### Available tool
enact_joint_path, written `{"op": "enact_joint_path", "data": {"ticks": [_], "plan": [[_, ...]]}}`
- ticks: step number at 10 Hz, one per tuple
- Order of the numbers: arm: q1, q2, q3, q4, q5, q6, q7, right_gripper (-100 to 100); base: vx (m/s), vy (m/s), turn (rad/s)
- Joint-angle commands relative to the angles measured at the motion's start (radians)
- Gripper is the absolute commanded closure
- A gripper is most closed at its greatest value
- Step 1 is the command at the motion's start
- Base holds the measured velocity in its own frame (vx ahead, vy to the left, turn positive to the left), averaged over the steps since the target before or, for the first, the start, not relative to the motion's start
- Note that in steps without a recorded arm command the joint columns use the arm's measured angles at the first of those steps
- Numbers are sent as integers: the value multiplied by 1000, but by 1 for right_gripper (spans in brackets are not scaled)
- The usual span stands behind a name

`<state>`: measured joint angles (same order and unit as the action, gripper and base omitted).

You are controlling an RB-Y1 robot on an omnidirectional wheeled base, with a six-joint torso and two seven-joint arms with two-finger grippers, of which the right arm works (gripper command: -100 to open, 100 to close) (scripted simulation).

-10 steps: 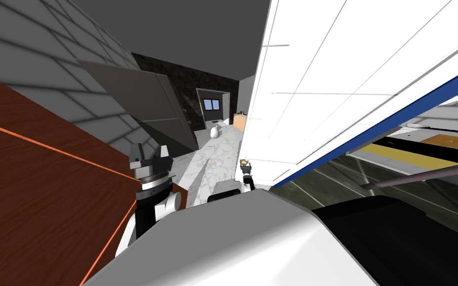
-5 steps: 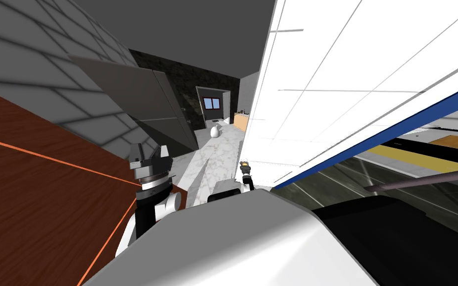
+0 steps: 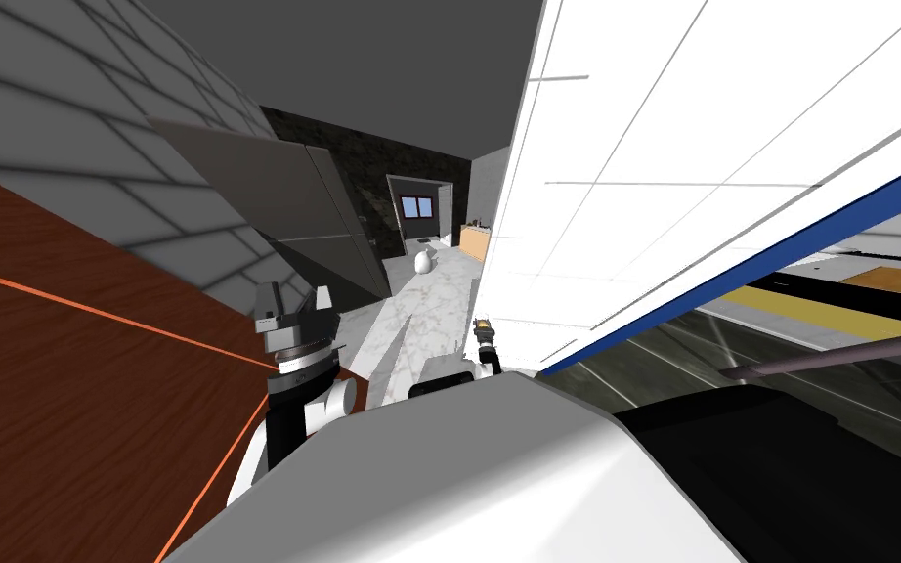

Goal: Push the door open

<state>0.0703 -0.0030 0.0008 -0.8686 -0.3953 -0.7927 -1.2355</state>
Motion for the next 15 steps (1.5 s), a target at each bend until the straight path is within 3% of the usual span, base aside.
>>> {"op": "enact_joint_path", "data": {"ticks": [1, 5, 9, 10, 11, 15], "plan": [[1, -18, -19, -21, -10, 0, 3, 100, 152, 42, -46], [-4, -22, -58, -24, -36, -1, 8, 100, 199, 22, -49], [-8, 19, -98, -27, -62, -1, 13, 100, 198, 24, -75], [-4, 13, -89, -25, -57, 5, 13, 100, 77, 8, -21], [-6, -11, -110, -25, -69, 1, 17, 100, 142, 20, -25], [-8, -29, -148, -24, -91, -4, 26, 100, 201, 15, -58]]}}
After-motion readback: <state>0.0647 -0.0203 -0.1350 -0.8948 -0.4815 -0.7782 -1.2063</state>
